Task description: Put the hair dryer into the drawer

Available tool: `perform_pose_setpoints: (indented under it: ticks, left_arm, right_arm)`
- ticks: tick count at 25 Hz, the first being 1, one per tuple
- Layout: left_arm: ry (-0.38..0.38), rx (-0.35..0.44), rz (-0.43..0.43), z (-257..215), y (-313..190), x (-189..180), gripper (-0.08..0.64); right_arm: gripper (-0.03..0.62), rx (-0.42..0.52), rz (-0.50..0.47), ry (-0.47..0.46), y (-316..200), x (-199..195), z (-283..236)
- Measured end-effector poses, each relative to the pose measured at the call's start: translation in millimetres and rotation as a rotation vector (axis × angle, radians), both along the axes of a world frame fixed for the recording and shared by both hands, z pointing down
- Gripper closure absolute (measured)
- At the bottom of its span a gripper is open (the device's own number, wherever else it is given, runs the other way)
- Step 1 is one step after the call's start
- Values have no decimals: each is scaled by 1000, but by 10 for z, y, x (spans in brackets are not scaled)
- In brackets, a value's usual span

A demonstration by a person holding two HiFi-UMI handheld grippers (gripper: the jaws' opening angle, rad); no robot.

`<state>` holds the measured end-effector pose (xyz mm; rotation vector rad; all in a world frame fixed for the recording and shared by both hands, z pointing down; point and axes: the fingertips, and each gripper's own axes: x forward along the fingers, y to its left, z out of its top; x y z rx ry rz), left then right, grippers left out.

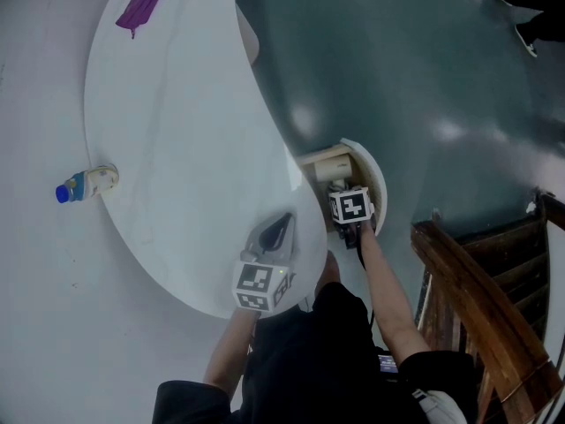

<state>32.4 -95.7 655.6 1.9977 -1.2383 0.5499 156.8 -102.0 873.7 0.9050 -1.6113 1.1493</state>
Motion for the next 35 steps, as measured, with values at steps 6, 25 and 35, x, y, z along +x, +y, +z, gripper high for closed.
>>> perform_pose_setpoints:
  ticks: [6,25,35]
  left_arm:
    - [1,-4,-10,11,5,-18,552]
    - [5,-7,-8,29,86,-28,552]
    - [5,5,4,-49,164,-11,552]
  right_arm:
    - [367,-26,-14,5,-9,-25,81]
    - [364,-64,23,-44,56,-115,164]
    - [353,-38,42,-56,27,-102,7]
